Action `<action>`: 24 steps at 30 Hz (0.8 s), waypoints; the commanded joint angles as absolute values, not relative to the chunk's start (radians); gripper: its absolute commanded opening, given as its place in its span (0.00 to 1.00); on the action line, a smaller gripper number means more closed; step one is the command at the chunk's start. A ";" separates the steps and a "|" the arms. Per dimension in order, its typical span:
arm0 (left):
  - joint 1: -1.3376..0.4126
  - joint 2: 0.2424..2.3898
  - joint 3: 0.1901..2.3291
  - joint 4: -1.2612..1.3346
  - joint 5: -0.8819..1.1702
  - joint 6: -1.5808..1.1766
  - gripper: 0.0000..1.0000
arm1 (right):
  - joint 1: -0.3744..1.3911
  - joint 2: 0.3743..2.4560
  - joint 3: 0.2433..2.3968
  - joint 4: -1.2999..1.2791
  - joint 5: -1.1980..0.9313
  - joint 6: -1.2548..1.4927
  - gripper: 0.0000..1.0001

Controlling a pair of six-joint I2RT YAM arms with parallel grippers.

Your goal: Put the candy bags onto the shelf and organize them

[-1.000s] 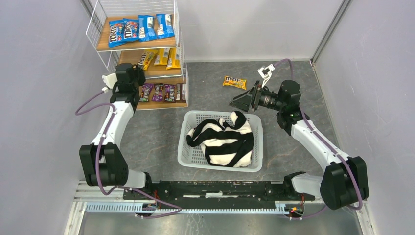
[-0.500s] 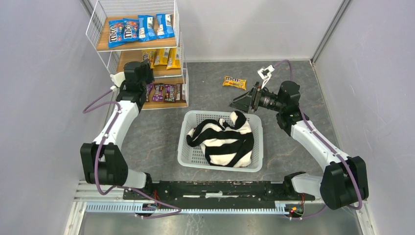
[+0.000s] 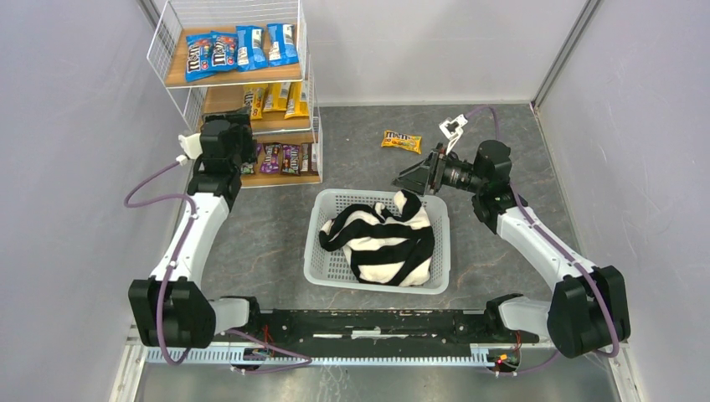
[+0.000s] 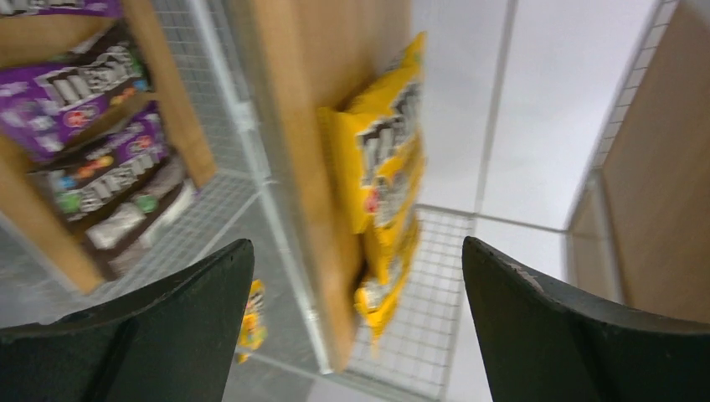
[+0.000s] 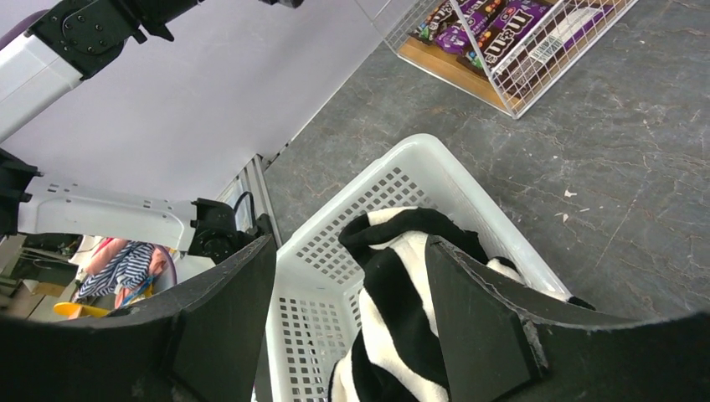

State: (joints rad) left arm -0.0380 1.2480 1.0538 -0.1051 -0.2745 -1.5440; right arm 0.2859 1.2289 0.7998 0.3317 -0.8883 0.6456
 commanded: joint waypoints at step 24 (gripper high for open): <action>0.124 1.029 0.908 -0.151 0.251 -0.875 0.93 | 0.190 1.577 1.012 0.262 -0.621 0.564 0.80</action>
